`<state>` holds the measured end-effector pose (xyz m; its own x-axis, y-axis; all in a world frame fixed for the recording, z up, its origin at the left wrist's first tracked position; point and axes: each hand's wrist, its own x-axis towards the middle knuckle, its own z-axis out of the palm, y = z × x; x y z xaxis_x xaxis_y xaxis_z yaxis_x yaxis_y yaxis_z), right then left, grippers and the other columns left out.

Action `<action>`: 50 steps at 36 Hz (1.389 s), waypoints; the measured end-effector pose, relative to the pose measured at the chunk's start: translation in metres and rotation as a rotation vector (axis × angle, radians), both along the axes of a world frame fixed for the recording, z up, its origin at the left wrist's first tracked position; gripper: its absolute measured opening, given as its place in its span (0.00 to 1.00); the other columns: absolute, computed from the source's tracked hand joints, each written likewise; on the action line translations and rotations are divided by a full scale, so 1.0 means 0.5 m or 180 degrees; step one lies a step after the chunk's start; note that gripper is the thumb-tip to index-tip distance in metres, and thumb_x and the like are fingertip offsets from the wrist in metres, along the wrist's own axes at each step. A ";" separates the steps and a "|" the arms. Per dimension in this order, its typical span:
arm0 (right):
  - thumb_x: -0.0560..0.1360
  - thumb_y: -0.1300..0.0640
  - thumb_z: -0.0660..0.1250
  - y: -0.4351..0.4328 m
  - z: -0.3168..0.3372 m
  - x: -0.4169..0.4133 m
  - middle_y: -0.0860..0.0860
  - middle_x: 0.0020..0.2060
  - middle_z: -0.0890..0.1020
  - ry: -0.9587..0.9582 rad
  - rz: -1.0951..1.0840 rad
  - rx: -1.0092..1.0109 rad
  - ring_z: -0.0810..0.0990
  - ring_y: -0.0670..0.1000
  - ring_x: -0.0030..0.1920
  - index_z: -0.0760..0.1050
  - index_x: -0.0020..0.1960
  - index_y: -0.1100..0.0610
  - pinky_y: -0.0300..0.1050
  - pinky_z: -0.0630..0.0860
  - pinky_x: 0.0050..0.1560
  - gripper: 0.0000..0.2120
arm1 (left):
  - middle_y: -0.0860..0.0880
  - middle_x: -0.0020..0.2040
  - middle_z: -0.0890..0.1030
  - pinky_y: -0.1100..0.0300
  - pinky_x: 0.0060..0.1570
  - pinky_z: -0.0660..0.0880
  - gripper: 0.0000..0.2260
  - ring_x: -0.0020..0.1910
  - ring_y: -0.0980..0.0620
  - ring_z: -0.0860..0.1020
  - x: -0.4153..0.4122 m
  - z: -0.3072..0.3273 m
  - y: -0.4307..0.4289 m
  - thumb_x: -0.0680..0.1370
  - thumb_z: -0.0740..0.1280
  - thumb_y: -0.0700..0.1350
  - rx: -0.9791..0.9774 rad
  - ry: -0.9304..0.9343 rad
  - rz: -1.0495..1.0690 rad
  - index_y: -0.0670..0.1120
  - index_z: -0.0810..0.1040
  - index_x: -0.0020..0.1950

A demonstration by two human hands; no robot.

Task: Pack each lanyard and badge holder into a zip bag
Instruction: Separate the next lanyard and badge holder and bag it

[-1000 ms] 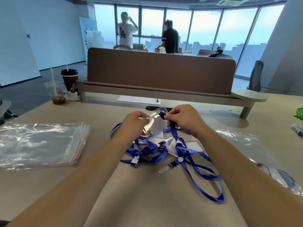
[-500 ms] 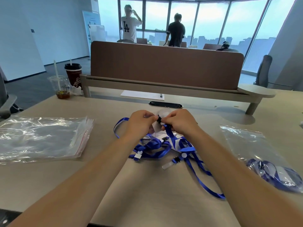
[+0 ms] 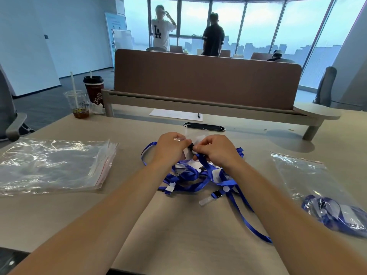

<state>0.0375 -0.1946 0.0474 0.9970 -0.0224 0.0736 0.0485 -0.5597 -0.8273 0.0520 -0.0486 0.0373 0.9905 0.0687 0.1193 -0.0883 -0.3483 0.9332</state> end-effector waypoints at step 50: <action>0.77 0.61 0.70 -0.072 0.091 -0.002 0.55 0.30 0.80 -0.0321 0.0153 0.0184 0.76 0.50 0.30 0.81 0.47 0.64 0.44 0.78 0.36 0.05 | 0.47 0.44 0.82 0.52 0.40 0.80 0.06 0.35 0.47 0.80 0.028 0.016 0.042 0.76 0.72 0.47 0.0913 0.0051 -0.0641 0.45 0.80 0.47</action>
<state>0.0364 -0.2308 0.0930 0.9847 0.0182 0.1734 0.1586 -0.5062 -0.8477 0.0662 -0.0277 0.0453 0.9826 -0.1622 0.0899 -0.1681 -0.5736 0.8017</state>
